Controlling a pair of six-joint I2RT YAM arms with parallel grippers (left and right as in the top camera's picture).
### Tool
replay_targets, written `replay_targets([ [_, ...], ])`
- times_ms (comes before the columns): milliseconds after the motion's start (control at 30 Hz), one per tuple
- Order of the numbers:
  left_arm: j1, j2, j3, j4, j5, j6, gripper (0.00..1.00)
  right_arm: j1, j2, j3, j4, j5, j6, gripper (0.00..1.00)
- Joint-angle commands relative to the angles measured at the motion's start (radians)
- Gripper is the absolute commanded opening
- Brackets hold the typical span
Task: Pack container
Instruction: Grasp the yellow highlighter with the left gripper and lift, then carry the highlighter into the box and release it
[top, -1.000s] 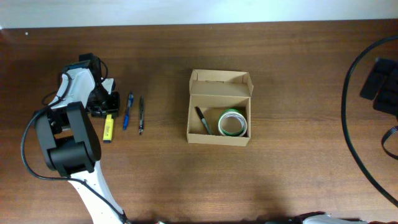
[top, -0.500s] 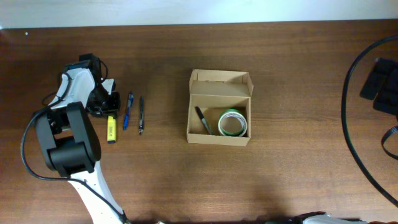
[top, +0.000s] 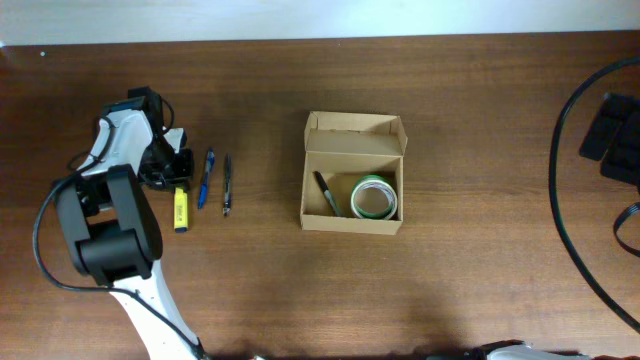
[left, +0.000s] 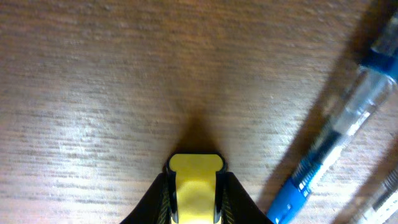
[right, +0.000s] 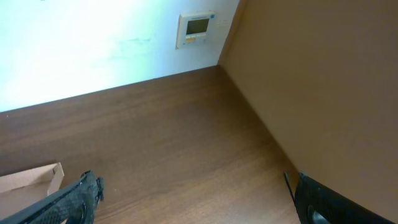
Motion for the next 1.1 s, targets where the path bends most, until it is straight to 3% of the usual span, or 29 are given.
replay_targets([
  [0,0.005,-0.117,0.006,-0.015,0.021,-0.010,0.02,-0.009,0.000,-0.004,-0.006,-0.001,0.005,0.99],
  [300,0.005,-0.363,0.051,-0.045,0.023,-0.021,0.02,-0.009,0.000,-0.004,-0.006,-0.002,0.006,0.99],
  [500,-0.034,-0.476,0.055,0.002,0.141,-0.022,0.02,-0.009,0.000,-0.004,-0.006,-0.006,0.006,0.99],
  [1067,-0.545,-0.483,0.055,0.225,0.157,-0.092,0.02,-0.007,0.000,-0.004,-0.006,-0.060,0.006,0.99],
])
